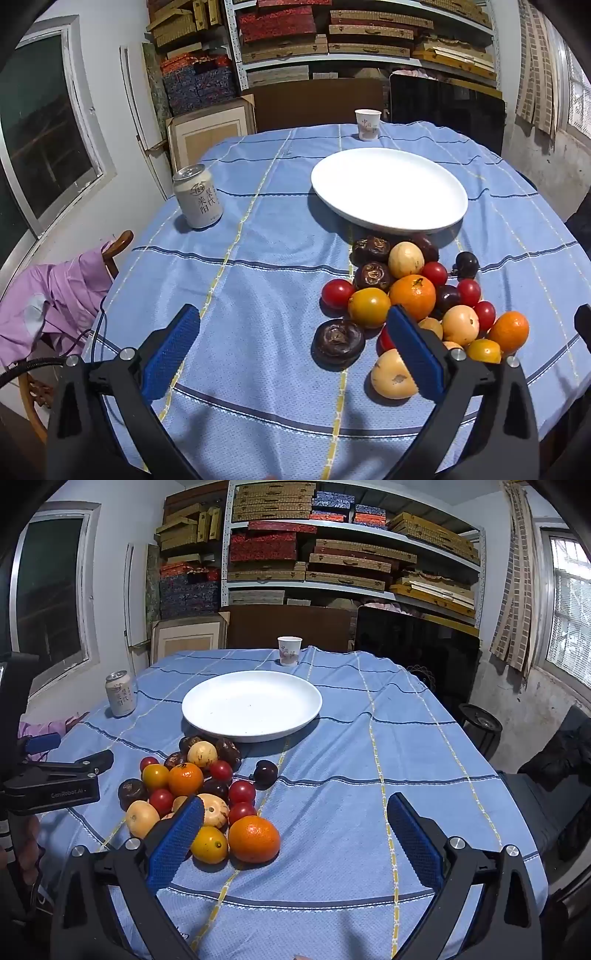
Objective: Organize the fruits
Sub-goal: 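Move both grippers toward the fruit pile beside the white plate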
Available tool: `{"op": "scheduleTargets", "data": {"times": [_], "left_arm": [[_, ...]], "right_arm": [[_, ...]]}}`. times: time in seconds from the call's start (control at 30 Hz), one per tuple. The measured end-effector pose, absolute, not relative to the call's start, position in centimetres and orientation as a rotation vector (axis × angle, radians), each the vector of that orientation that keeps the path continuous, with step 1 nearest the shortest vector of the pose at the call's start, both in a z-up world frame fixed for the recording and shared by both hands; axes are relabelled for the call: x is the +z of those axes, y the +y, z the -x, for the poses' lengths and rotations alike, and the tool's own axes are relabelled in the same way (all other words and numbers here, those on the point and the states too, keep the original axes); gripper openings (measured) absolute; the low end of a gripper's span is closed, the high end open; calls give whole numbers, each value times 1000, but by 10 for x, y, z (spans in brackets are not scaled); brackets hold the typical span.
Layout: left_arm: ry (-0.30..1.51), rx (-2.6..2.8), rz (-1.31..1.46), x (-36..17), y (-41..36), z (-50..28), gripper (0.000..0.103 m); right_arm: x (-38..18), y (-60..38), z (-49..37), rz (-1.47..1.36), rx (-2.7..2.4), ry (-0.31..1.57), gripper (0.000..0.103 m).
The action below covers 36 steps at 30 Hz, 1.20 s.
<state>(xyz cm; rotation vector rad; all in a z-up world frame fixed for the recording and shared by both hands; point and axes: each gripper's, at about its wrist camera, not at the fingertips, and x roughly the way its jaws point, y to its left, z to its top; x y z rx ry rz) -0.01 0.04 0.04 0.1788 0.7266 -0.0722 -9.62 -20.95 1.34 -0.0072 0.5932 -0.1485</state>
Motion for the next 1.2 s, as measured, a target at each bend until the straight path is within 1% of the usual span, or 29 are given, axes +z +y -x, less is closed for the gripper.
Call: {"op": "scheduleTargets", "data": {"times": [0.63, 0.8, 1.03, 1.2], "left_arm": [[735, -73, -184, 1, 2, -2, 99], [750, -111, -187, -6, 5, -2, 99], [842, -123, -164, -29, 31, -18, 99], [903, -189, -188, -54, 23, -26, 99]], "right_arm": [[12, -204, 97, 31, -131, 595, 100], [10, -203, 97, 36, -122, 603, 99], [-3, -208, 94, 27, -117, 655, 99], [-7, -209, 92, 22, -113, 674, 99]]}}
